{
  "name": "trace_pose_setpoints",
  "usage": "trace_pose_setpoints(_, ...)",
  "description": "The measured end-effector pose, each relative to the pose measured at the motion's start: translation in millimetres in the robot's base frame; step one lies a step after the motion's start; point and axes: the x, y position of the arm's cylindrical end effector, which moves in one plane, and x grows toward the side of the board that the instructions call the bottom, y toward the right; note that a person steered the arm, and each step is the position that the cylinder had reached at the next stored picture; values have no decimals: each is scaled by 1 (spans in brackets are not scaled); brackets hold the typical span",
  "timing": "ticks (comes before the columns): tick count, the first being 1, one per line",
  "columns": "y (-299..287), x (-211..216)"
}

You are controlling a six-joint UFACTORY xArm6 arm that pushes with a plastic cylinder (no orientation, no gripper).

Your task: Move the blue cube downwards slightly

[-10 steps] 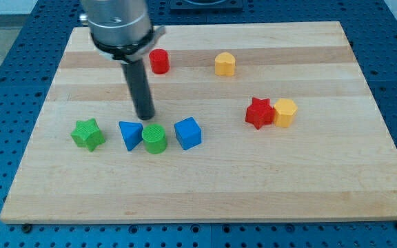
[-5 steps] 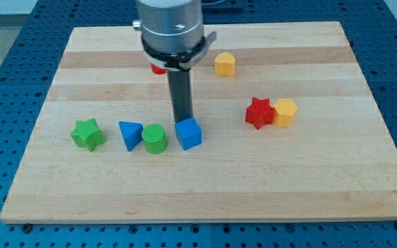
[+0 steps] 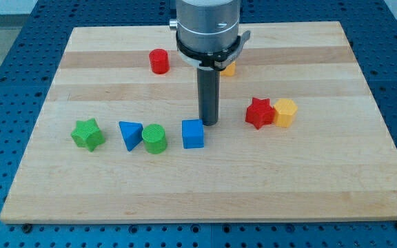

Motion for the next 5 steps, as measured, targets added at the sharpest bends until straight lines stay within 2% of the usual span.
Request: trace_pose_setpoints(5,-15,15)
